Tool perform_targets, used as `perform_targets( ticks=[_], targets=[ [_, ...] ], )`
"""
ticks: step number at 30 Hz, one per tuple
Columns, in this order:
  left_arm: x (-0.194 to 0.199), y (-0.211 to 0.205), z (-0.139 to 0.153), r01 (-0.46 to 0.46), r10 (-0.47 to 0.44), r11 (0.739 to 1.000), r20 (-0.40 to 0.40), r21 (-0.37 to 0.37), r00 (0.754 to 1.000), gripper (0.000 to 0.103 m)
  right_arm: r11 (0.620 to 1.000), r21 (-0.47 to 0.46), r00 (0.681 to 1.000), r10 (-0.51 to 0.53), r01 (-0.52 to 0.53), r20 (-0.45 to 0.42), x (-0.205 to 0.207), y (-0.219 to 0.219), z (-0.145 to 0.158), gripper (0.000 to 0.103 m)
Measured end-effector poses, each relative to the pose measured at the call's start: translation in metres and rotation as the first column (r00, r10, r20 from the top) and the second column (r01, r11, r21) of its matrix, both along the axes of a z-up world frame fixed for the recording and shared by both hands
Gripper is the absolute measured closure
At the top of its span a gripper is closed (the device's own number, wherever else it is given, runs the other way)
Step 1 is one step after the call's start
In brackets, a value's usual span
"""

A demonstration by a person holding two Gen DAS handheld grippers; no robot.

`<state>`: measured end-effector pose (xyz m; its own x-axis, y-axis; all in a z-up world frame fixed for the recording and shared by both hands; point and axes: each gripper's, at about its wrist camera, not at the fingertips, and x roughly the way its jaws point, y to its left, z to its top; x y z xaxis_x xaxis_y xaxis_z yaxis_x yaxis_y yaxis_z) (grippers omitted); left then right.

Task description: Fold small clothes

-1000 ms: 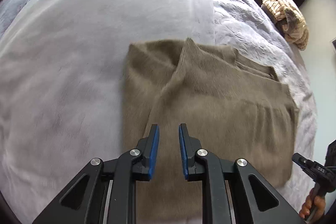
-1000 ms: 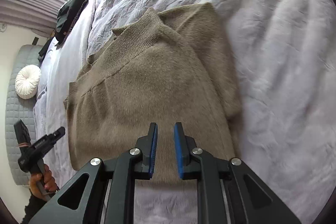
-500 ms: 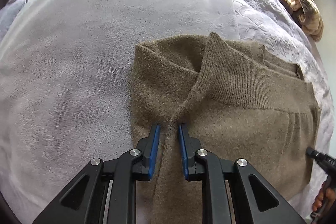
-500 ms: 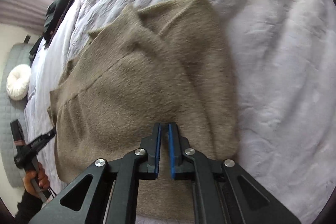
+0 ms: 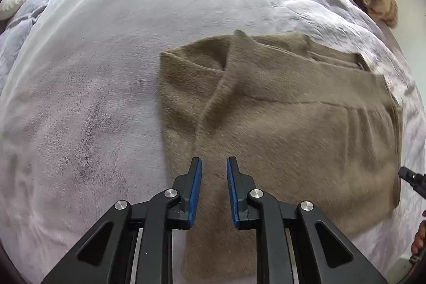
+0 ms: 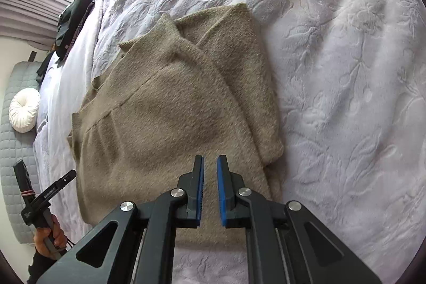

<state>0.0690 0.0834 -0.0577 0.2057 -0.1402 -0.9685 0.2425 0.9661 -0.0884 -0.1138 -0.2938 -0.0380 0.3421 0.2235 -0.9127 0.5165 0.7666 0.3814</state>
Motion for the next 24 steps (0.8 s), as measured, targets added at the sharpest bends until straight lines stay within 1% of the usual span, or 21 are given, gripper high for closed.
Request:
perform_targets(
  ticks=[6, 8, 9, 10, 11, 12, 13, 16, 18, 21, 24],
  targets=[
    [-0.010, -0.013, 0.003, 0.011, -0.011, 1.000, -0.030, 0.004, 1.000, 0.082, 1.000, 0.006, 1.000, 0.014, -0.014, 0.003, -0.003, 0.009, 0.004, 0.092],
    [-0.016, -0.014, 0.004, 0.007, -0.007, 1.000, -0.026, 0.004, 1.000, 0.082, 1.000, 0.006, 1.000, 0.020, -0.020, 0.004, -0.005, 0.012, 0.005, 0.092],
    [-0.019, -0.014, 0.003, 0.002, -0.002, 1.000, -0.023, 0.005, 1.000, 0.080, 1.000, 0.006, 1.000, 0.024, -0.024, 0.005, -0.006, 0.014, 0.006, 0.092],
    [-0.021, -0.014, 0.003, -0.002, 0.002, 1.000, -0.024, 0.003, 1.000, 0.046, 1.000, 0.006, 1.000, 0.027, -0.027, 0.003, -0.007, 0.016, 0.006, 0.092],
    [-0.023, -0.013, 0.004, -0.010, 0.010, 1.000, -0.024, 0.002, 1.000, 0.000, 1.000, 0.007, 1.000, 0.030, -0.030, 0.003, -0.008, 0.017, 0.006, 0.092],
    [-0.027, -0.011, 0.007, -0.026, 0.026, 1.000, 0.002, 0.005, 1.000, 0.002, 0.999, 0.008, 0.999, 0.033, -0.033, 0.003, -0.009, 0.019, 0.007, 0.092],
    [-0.030, -0.011, 0.009, -0.024, 0.024, 1.000, 0.016, 0.011, 1.000, 0.001, 0.999, 0.009, 0.999, 0.035, -0.035, 0.002, -0.010, 0.020, 0.007, 0.092],
    [-0.034, -0.015, 0.011, -0.012, 0.011, 0.999, 0.019, 0.035, 1.000, 0.001, 0.999, 0.016, 0.999, 0.044, -0.044, -0.001, -0.014, 0.026, 0.006, 0.092],
    [-0.036, -0.018, 0.013, -0.014, 0.012, 0.997, 0.031, 0.070, 0.999, 0.001, 0.998, 0.020, 0.999, 0.054, -0.053, -0.006, -0.015, 0.030, 0.006, 0.092],
    [-0.039, -0.018, 0.016, -0.035, 0.030, 0.994, 0.048, 0.108, 0.998, 0.001, 0.998, 0.025, 0.998, 0.060, -0.059, -0.010, -0.019, 0.038, 0.006, 0.092],
    [-0.039, -0.013, 0.017, -0.066, 0.064, 0.993, 0.027, 0.098, 0.998, 0.001, 0.997, 0.032, 0.997, 0.069, -0.069, -0.016, -0.022, 0.045, 0.007, 0.092]
  ],
)
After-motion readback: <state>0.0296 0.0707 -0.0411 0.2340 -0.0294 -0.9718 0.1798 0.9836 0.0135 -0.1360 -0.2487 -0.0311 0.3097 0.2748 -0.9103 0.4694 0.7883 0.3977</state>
